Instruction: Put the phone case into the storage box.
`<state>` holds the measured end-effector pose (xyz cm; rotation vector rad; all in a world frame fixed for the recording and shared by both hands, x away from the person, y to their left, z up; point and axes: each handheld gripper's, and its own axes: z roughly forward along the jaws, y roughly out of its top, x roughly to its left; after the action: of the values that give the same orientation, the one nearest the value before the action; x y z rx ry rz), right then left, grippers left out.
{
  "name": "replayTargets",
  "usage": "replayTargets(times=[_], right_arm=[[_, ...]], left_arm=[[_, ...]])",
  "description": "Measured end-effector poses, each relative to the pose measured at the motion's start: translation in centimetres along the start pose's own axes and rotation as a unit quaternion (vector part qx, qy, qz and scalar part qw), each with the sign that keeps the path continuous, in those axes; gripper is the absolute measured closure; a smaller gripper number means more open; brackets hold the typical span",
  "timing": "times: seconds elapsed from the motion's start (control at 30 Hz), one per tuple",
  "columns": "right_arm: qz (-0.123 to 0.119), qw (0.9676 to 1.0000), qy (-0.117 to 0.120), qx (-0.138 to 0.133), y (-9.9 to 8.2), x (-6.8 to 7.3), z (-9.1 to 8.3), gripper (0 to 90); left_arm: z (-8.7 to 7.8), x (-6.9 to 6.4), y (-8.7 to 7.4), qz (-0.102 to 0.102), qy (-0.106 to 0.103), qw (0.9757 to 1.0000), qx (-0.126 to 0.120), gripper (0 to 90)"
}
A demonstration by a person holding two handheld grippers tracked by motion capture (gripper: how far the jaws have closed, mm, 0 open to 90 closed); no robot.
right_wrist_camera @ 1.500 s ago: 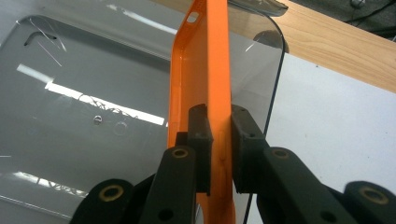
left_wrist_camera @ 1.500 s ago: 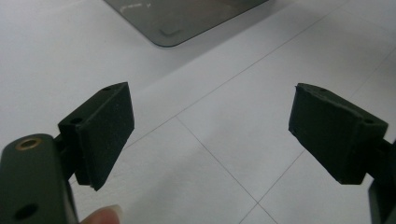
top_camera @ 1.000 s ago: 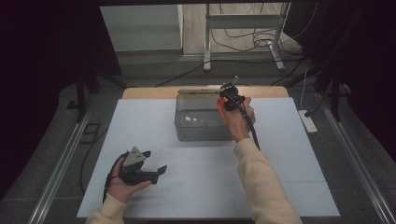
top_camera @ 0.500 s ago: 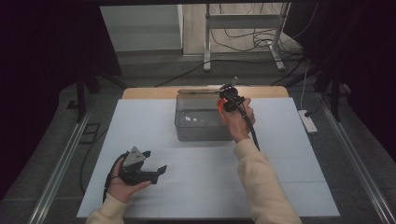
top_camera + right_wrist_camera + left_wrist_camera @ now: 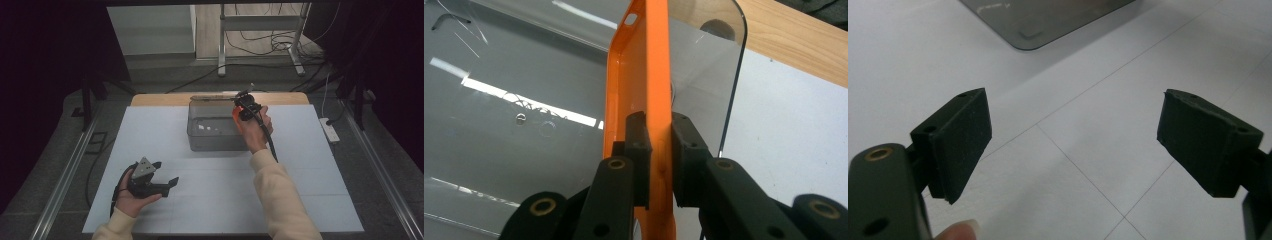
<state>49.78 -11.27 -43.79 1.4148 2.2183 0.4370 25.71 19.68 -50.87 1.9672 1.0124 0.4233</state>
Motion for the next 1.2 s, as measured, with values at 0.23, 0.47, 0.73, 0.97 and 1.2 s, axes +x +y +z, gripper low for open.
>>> replayTargets(times=[0.23, 0.47, 0.73, 0.97, 1.2], right_arm=[[-0.004, 1.0, -0.008, 0.001, -0.06, 0.23, 0.13, 80.2], [-0.004, 1.0, -0.005, 0.002, -0.2, 0.25, 0.31, 80.1], [-0.005, 0.9999, -0.007, 0.006, -0.31, 0.3, 0.56, 80.1], [-0.005, 0.9999, -0.006, 0.01, -0.44, 0.37, 0.84, 80.0], [-0.006, 0.9999, -0.004, 0.012, -0.49, 0.41, 0.98, 79.9]], left_arm=[[-0.02, -0.01, 0.0, 0.001, 0.0, 1.0, 0.0, 14.0], [0.0, -0.04, 0.01, 0.001, 0.0, 1.0, 0.0, 14.0], [0.01, -0.04, 0.01, 0.002, 0.0, 1.0, 0.0, 14.0], [0.0, -0.03, 0.01, 0.001, 0.0, 1.0, 0.001, 14.0], [0.03, -0.05, 0.0, 0.002, 0.0, 1.0, 0.001, 14.0]])
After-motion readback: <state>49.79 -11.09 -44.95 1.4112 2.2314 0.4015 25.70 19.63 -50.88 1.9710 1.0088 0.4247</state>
